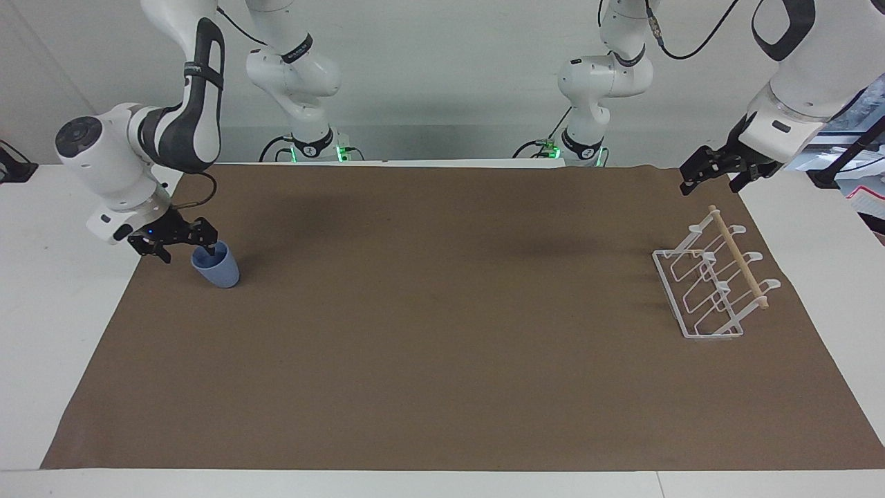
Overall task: Hang cup on cup holder
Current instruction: 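Grasp the light blue cup with the right gripper and lift it, then carry the cup toward the left gripper while the left gripper opens toward it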
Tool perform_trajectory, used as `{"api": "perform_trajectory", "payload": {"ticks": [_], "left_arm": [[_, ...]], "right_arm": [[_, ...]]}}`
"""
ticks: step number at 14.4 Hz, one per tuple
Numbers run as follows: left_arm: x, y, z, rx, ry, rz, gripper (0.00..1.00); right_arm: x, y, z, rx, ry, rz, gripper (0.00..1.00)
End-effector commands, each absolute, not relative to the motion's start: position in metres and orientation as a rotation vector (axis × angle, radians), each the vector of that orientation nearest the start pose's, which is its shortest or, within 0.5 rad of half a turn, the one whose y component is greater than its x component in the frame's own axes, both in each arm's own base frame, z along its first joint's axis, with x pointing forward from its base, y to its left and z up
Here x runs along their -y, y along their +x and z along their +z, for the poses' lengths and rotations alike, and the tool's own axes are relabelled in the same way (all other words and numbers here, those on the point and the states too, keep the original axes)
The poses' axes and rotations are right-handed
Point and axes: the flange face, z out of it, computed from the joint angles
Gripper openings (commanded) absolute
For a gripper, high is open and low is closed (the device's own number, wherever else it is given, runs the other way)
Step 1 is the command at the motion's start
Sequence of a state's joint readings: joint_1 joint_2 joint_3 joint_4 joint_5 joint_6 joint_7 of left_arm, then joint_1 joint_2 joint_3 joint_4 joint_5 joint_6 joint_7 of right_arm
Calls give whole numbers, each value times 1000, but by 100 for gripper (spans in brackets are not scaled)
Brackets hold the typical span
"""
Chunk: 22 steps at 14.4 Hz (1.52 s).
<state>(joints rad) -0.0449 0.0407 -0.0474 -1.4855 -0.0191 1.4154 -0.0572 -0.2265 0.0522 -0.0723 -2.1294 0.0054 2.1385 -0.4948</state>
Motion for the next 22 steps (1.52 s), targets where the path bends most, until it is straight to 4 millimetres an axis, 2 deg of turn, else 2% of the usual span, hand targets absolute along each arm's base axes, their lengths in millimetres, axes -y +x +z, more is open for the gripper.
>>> {"api": "perform_trajectory", "payload": {"ticks": [1,3,4,6,7,10,11,12,13,15,17,18,20,22], "left_arm": [[56,539,631,-3,-3126,191,100],[60,536,627,45,-3119,204,100],[62,533,626,62,-3116,209,100],[63,532,624,98,-3114,211,100],[63,532,624,126,-3111,215,100],[62,531,623,140,-3108,224,100],[62,527,622,141,-3103,245,100],[63,524,619,152,-3099,263,100],[62,521,618,164,-3097,266,100],[64,523,615,237,-3099,246,100],[81,520,612,524,-3092,219,100],[102,519,612,723,-3098,227,100],[138,512,617,1094,-3044,300,100],[162,509,622,1417,-2963,388,100]], "right_arm": [[158,517,367,379,-3086,53,78],[157,516,363,395,-3088,40,58],[156,514,361,397,-3087,45,45],[155,512,359,399,-3084,51,11],[155,512,359,406,-3083,53,3],[155,517,369,457,-3067,78,0],[153,522,380,461,-3034,125,0],[140,530,397,417,-2955,120,0],[112,540,415,372,-2826,86,0],[61,549,432,281,-2579,33,0],[0,557,440,156,-2382,16,0],[-38,559,446,86,-2294,34,0],[-97,565,462,-110,-2098,48,0],[-146,567,473,-243,-1951,67,0]]}}
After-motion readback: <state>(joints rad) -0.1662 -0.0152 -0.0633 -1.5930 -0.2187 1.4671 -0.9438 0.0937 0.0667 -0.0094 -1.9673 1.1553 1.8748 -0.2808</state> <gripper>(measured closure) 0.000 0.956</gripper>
